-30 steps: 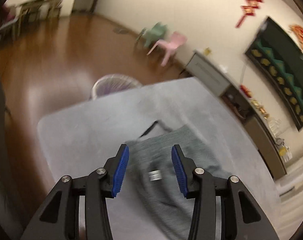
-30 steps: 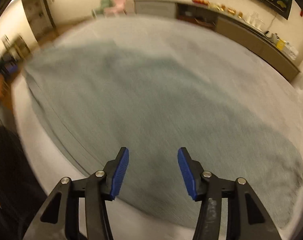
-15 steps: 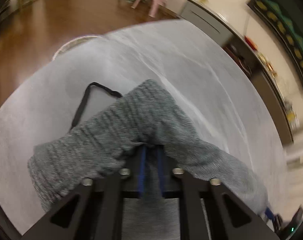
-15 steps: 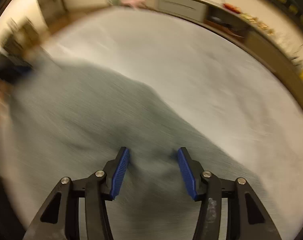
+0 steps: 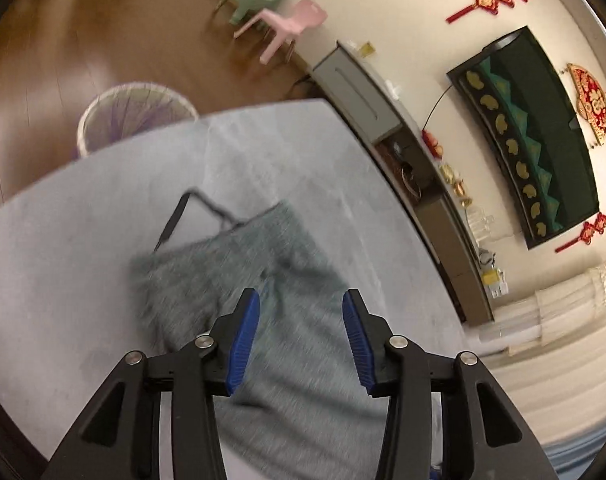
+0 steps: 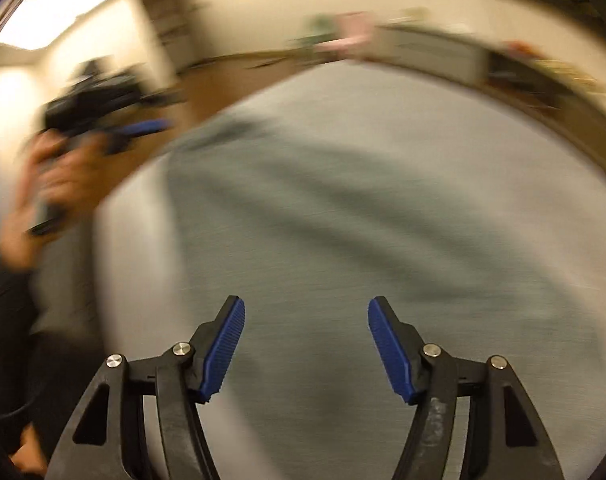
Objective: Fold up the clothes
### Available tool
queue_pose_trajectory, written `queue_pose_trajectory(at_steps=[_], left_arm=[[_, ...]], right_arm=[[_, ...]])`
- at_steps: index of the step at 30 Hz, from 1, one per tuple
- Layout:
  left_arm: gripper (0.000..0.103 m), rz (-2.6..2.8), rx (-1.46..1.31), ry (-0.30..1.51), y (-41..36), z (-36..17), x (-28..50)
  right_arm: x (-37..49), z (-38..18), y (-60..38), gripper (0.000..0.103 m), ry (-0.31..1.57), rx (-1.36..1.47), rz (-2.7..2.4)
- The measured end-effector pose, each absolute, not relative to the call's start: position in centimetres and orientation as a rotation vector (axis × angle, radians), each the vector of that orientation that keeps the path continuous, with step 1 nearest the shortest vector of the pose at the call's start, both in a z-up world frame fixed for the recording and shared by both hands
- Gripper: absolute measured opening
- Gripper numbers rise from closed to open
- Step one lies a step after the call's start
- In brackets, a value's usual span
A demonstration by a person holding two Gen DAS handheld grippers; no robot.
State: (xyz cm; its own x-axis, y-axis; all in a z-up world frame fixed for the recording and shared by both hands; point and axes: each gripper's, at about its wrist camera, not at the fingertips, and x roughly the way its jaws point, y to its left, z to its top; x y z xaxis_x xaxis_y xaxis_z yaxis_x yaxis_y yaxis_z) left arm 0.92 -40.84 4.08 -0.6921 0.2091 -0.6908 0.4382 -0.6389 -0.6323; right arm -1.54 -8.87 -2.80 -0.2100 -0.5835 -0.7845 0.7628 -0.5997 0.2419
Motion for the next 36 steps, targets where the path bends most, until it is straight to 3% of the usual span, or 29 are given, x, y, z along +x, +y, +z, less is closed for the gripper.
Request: queue_pose_trajectory(at_steps=[2, 4, 5, 9, 10, 13, 14, 15, 17, 21, 24, 25, 27, 28, 30, 32, 33, 36], left_arm=[[0.044, -2.463, 1.271, 1.191, -39.6, 3.1, -0.6], [0.044, -2.451, 1.37, 1.107, -38.2, 1.8, -2.0], [0.044, -2.455, 1.397, 1.052, -37.4, 1.3, -1.9], [0.042, -2.366, 1.415, 0.867, -37.0, 0.0, -2.3], [0.035, -2.327, 1.443, 0.838, -37.0, -0.8, -2.6], [0.035, -2.324, 1.435, 0.752, -36.0, -0.2, -2.5], [0.036, -2.33, 1.429, 0.729, -35.6, 0.1, -2.5], [0.036, -2.38, 1.402, 0.737, -35.1, 0.8, -2.5], [0.038, -2.468, 1.349, 0.76, -34.3, 1.9, -2.7], [0.042, -2.539, 1.36, 0.765, -33.0, 1.5, -5.4], [0.042, -2.427, 1.379, 0.759, -34.1, -1.0, -7.7], [0.036, -2.363, 1.366, 0.744, -34.8, -1.7, -8.0], [0.006, -2.267, 1.33, 0.794, -36.5, -2.5, -7.7], [0.003, -2.238, 1.317, 0.791, -36.9, -2.6, -7.5], [0.003, -2.226, 1.316, 0.723, -36.3, -2.5, -7.7], [0.01, -2.257, 1.359, 0.599, -34.3, -1.8, -8.0], [0.019, -2.291, 1.38, 0.584, -33.4, -1.2, -7.6], [0.032, -2.526, 1.451, 0.539, -29.1, 1.7, -4.3]], right_arm=[[-0.7, -4.0, -10.7, 0.066, 0.329, 1.139, -1.891], [0.1, -5.3, -12.2, 0.017, 0.423, 1.158, -1.885], [0.8, -5.6, -12.4, 0.006, 0.472, 1.148, -1.916], [4.7, -3.8, -13.1, 0.006, 0.564, 1.046, -1.924], [5.0, -4.2, -13.6, 0.007, 0.583, 1.055, -1.899], [5.1, -5.1, -12.7, 0.012, 0.56, 1.113, -1.787], [5.0, -4.5, -11.7, 0.021, 0.544, 1.125, -1.774], [4.7, -3.7, -10.7, 0.032, 0.519, 1.125, -1.78], [3.7, -0.3, -6.5, 0.039, 0.396, 1.062, -1.859], [-1.6, 1.6, 2.2, 0.044, 0.213, 1.125, -2.179], [-6.9, -0.6, 8.9, 0.044, 0.24, 1.348, -2.4], [-8.3, -1.6, 11.2, 0.043, 0.27, 1.436, -2.453], [-9.1, -2.5, 15.7, 0.043, 0.256, 1.494, -2.491], [-9.1, -2.4, 17.7, 0.043, 0.226, 1.481, -2.506], [-9.2, -1.9, 20.7, 0.056, 0.219, 1.481, -2.554], [-9.1, -1.8, 21.5, 0.057, 0.19, 1.471, -2.542], [-8.8, -1.7, 21.5, 0.057, 0.195, 1.471, -2.545], [-5.5, 0.3, 20.3, 0.057, 0.155, 1.413, -2.57]])
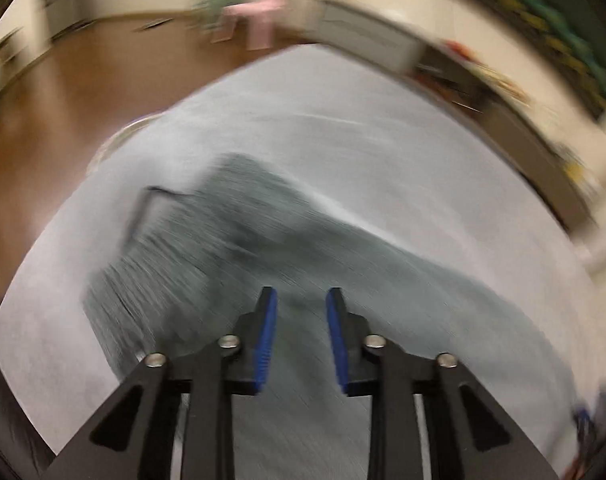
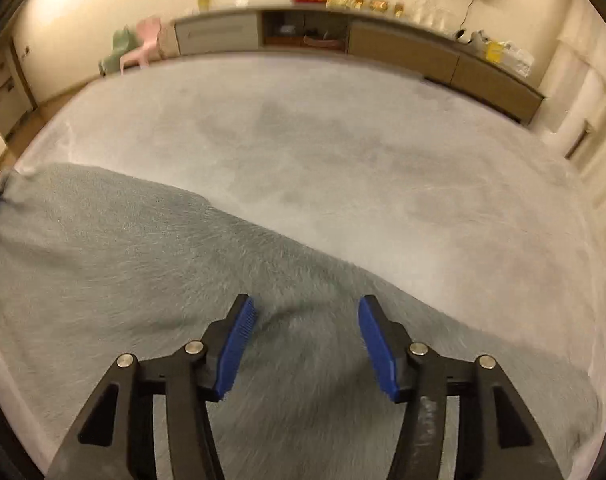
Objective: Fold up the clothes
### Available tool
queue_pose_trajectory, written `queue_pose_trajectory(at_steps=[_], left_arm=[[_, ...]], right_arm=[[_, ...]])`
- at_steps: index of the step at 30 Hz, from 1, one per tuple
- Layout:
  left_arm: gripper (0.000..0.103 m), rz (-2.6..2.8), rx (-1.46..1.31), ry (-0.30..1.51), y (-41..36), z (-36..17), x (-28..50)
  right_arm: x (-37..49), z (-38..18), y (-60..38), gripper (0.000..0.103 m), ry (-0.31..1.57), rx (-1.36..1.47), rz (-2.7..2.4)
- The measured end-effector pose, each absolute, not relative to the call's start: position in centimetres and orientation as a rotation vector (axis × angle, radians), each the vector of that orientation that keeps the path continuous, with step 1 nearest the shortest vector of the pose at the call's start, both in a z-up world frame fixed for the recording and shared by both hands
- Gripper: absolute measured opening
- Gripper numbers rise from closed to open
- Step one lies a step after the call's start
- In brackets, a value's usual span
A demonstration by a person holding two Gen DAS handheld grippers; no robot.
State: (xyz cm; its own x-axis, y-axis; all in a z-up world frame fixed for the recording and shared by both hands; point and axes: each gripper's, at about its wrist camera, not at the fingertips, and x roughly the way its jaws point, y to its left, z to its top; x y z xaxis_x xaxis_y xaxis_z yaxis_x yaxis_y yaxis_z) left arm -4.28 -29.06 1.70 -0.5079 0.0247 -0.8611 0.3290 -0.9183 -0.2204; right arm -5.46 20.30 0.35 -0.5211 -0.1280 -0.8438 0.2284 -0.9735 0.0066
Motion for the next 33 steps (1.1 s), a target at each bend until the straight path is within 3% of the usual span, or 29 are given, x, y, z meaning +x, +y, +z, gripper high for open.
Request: queue_pose_trajectory(at_steps=[3, 6, 9, 11, 16, 23, 28, 33], left_arm=[[0.035, -2.653, 1.582, 0.453, -25.0, 1.5, -2.1], [0.035, -2.61, 1.731, 0.279, -21.4, -1.2, -1.5], [0.035, -2.679, 1.755, 0.251, -18.7, -1.0, -1.1], [0.035, -2.702, 1.776, 0.247, -17.1, -1.1, -1.4], [0.035, -2.601, 1.784, 0.087, -13.9, -2.4, -5.1], [0.036, -2.599, 1.718, 0.092, -9.0, -2.0, -11.1], [0.033, -2.712, 1.727, 0.36, -9.7, 1.4, -8.3], [0.035, -2.623, 1.858, 0.165, -10.1, -1.7, -5.6]], right_arm=[[0.8, 0.8, 20.1, 0.057, 0.165, 1.36, -2.433], [4.9, -1.5, 22.1, 0.057, 0.22, 1.489, -2.396], [8.3, 0.4, 27.7, 0.057, 0.05, 1.452, -2.513], [8.7, 1.4, 31.7, 0.057, -0.064, 1.436, -2.615], [5.4, -1.1, 41.2, 0.058, -0.045, 1.676, -2.726], [-1.5, -2.2, 46.2, 0.059, -0.018, 1.536, -2.823], [-1.0, -1.9, 48.8, 0.058, -0.038, 1.575, -2.954], [2.0, -1.0, 44.5, 0.058, 0.056, 1.471, -2.722]])
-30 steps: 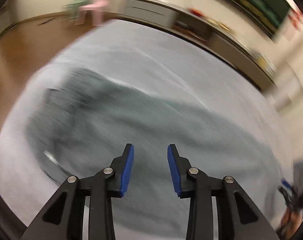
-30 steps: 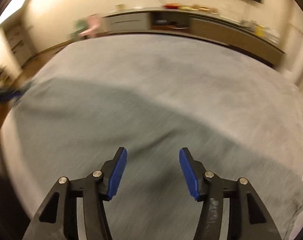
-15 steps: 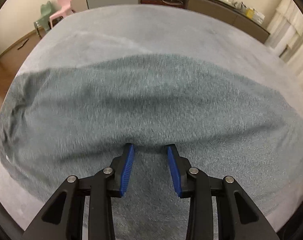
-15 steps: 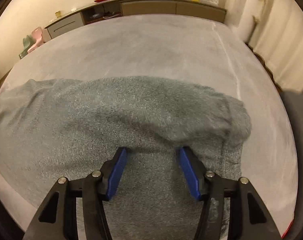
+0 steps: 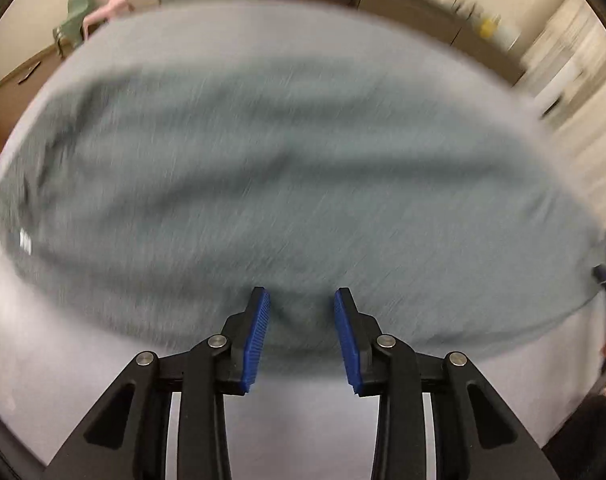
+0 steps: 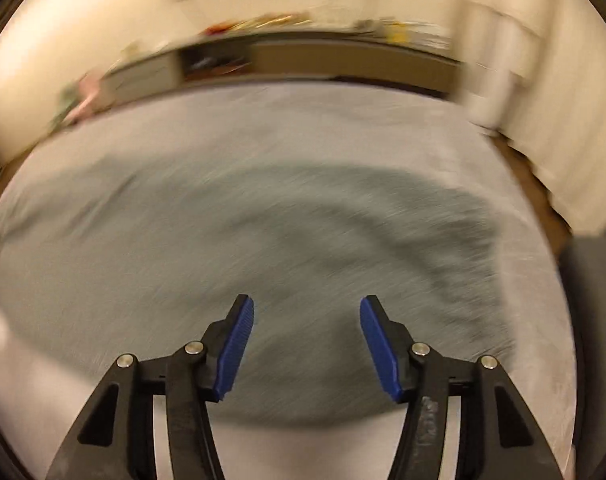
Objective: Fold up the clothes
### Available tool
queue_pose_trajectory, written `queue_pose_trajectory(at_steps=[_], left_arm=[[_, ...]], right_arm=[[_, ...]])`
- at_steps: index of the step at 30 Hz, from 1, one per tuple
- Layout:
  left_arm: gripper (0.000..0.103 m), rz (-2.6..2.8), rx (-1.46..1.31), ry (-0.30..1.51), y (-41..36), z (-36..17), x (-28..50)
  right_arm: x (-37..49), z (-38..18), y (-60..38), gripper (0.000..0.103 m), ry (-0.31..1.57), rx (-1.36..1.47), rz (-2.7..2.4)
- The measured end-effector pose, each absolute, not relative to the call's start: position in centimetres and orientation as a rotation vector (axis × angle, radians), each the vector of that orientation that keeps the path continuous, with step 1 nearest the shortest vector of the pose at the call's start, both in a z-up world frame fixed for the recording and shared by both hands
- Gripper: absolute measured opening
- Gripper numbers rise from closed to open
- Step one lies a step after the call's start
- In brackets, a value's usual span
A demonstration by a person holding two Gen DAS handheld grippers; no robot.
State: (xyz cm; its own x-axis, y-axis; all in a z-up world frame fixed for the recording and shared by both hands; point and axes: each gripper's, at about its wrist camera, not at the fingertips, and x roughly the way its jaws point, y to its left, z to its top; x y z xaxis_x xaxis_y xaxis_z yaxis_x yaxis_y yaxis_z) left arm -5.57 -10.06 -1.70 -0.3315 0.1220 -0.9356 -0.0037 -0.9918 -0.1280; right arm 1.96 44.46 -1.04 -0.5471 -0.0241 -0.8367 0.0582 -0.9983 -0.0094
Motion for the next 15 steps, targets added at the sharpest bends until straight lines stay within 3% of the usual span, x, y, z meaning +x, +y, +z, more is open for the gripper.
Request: queue_pose_trajectory(at_steps=[3, 6, 10, 13, 15], left_arm=[[0.035, 2.457, -1.743, -0.024, -9.5, -1.2, -3.5], [0.035, 2.481, -1.703, -0.11, -11.2, 0.3, -3.1], [0.036, 2.778, -1.558, -0.402, -18.6, 4.6, -4.4], [0.036, 2.888, -1.61, -0.625, -24.3, 3.8, -6.6], [0.036, 2.87, -1.699, -0.644, -24.7, 2.0, -7.0]], right_arm=[[2.8, -1.8, 44.4, 0.059, 0.13, 1.532, -2.643], [3.6, -1.9, 46.3, 0.06, 0.112, 1.583, -2.634], [5.0, -0.2, 44.8, 0.06, 0.284, 1.514, -2.772], [5.6, 3.1, 38.8, 0.06, 0.256, 1.316, -2.753], [5.7, 4.2, 31.1, 0.06, 0.25, 1.221, -2.611]])
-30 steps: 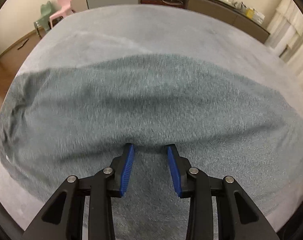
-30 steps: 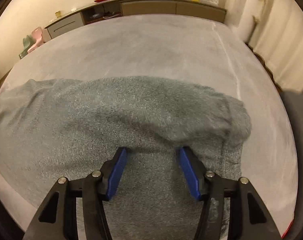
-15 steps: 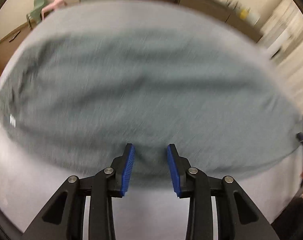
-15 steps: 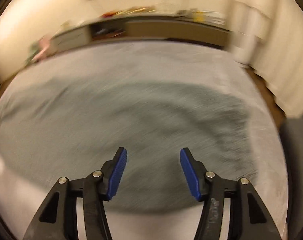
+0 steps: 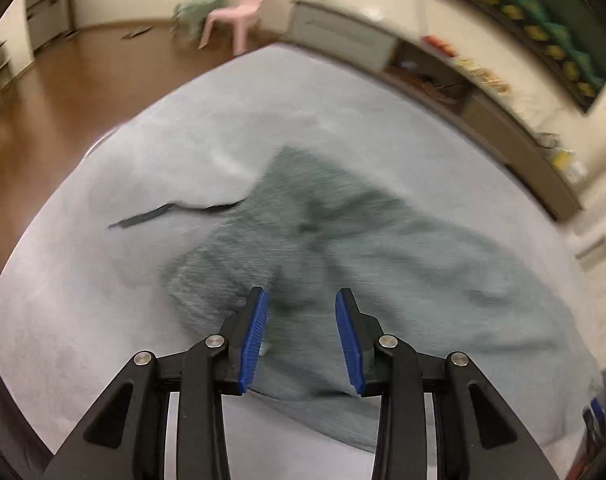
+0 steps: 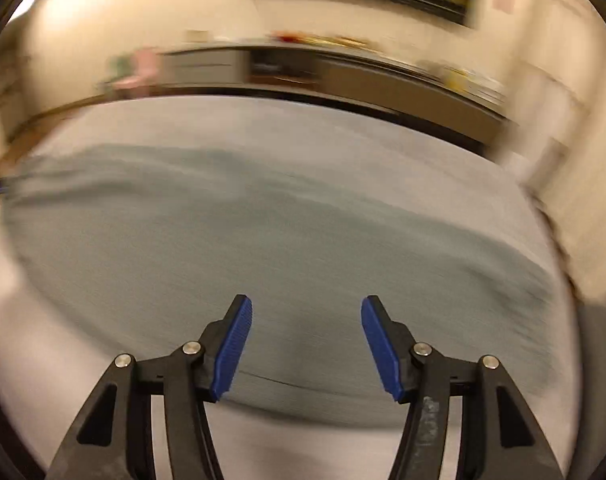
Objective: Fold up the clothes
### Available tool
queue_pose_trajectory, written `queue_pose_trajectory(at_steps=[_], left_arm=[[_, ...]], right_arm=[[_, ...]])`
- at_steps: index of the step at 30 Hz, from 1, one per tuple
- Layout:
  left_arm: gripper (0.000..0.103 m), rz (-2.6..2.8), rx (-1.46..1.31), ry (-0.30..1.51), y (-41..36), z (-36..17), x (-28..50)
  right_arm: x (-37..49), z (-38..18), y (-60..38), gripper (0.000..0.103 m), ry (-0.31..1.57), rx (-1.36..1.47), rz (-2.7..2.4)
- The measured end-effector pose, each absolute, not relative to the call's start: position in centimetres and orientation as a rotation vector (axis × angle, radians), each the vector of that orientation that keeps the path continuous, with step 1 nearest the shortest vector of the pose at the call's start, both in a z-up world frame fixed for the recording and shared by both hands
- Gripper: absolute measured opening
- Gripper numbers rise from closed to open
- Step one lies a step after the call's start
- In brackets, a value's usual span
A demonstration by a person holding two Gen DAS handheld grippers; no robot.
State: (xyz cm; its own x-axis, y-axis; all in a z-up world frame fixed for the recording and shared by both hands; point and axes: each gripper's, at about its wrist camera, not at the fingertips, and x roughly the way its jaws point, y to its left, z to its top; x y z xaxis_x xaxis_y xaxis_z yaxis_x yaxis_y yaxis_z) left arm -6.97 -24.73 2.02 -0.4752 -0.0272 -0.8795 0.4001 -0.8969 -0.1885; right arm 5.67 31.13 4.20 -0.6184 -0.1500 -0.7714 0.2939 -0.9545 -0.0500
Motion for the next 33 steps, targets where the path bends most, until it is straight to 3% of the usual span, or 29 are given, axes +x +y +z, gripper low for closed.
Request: queue_pose_trajectory(at_steps=[4, 8, 11, 15, 18, 21, 23, 25, 31, 33], left_arm=[[0.033, -2.412, 1.474, 0.48, -23.3, 0.9, -7.0], [0.033, -2.451, 1.476, 0.45, -28.1, -0.2, -4.5], [0.029, -2.467, 1.422, 0.661, -32.9, 0.1, -5.2], [0.04, -2.513, 1.231, 0.935, -37.0, 2.6, -2.9], [0.041, -2.509, 1.212, 1.058, -38.1, 2.2, -1.8], [0.041, -2.49, 1.367, 0.922, -36.6, 0.0, -3.5], [0.033, -2.435, 1.416, 0.761, -35.9, -1.0, -4.4], [0.033, -2.39, 1.398, 0.665, -35.5, -0.9, -4.7], [0.036, -2.594, 1.244, 0.574, -30.3, 2.7, -5.8], [0.036, -2.562, 1.35, 0.5, -28.6, 0.6, -8.1]], right_arm=[[6.1, 4.2, 17.9, 0.06, 0.198, 1.116, -2.379], [5.4, -0.1, 9.2, 0.06, 0.291, 1.157, -2.237], [8.6, -1.3, 7.4, 0.061, 0.513, 1.113, -2.225], [9.1, 0.7, 8.0, 0.061, 0.455, 1.146, -2.197], [7.2, 3.9, 5.7, 0.061, 0.39, 1.066, -2.226], [3.7, 3.8, 1.3, 0.061, 0.409, 1.033, -2.21], [1.4, 1.0, -1.1, 0.061, 0.453, 1.119, -2.183], [0.5, -1.8, -2.3, 0.063, 0.402, 1.224, -2.106], [-1.7, 1.1, 2.8, 0.063, 0.282, 1.16, -2.193], [-4.4, 1.7, 5.7, 0.063, 0.276, 1.164, -2.35]])
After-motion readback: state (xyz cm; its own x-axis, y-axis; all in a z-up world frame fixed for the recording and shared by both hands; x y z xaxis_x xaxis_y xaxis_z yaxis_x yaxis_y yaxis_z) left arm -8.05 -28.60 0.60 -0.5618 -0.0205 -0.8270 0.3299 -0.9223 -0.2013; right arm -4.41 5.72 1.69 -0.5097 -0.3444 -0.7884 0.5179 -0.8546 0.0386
